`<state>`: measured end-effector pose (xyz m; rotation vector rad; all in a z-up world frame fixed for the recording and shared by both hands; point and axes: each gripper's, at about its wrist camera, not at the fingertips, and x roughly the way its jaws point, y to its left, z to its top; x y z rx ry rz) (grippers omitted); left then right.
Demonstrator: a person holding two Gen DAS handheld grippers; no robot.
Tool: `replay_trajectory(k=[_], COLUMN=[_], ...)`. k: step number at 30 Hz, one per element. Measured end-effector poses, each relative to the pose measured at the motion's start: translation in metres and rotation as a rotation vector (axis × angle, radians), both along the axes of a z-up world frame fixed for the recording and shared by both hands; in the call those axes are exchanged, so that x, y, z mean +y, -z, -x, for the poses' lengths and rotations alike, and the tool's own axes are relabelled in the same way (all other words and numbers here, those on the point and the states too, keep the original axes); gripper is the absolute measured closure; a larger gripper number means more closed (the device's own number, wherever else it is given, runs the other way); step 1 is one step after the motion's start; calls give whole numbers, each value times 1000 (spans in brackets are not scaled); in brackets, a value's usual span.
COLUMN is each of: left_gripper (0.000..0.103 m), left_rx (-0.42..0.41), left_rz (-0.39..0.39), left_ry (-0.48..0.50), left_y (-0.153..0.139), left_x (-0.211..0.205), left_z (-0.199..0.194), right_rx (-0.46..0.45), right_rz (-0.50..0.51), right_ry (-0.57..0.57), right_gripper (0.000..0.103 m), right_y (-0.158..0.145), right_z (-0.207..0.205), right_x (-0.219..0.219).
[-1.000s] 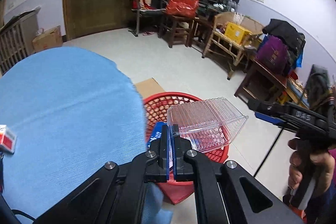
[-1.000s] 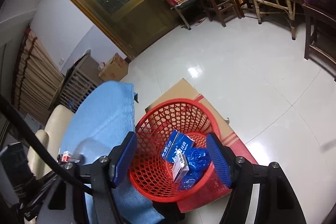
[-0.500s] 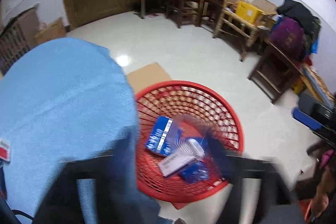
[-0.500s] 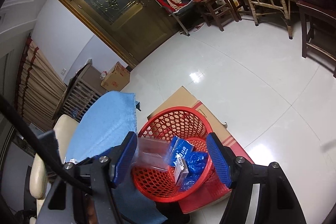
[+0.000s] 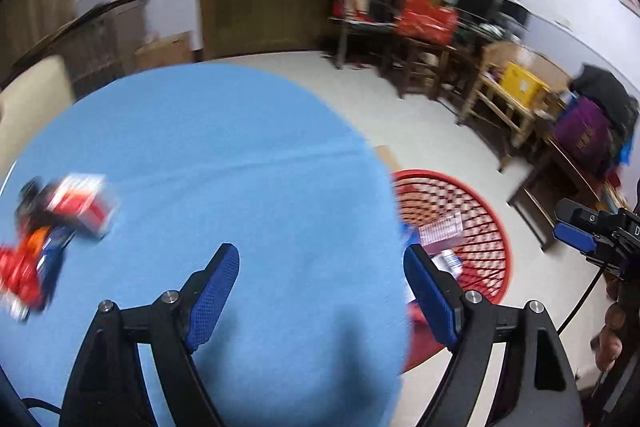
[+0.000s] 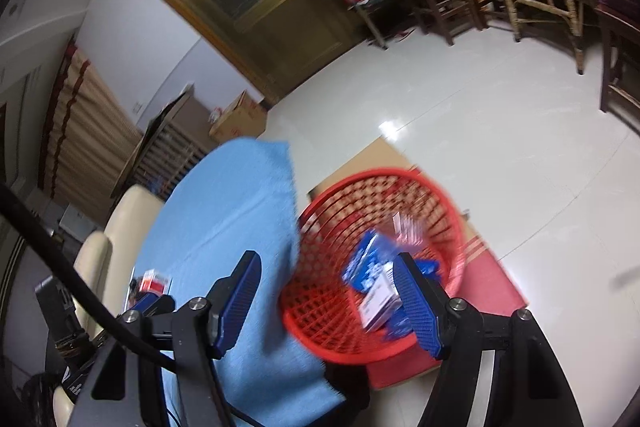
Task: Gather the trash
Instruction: 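Release the clear plastic tray into the red basket with the left tool, then grasp the white crumpled foil ball with the left tool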
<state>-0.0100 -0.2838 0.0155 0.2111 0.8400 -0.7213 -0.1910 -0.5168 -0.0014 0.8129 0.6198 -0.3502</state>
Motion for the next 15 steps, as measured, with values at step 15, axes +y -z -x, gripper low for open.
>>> replay_trajectory(k=[15], left_gripper=[18], left_rx=[29], left_rz=[55], left_ry=[-426], left_y=[15], left_x=[220], left_z=[-47], right_rx=[58], right_rz=[37], right_ry=[-315], right_gripper=[30], right_y=[2], right_z=[-92], right_x=[137])
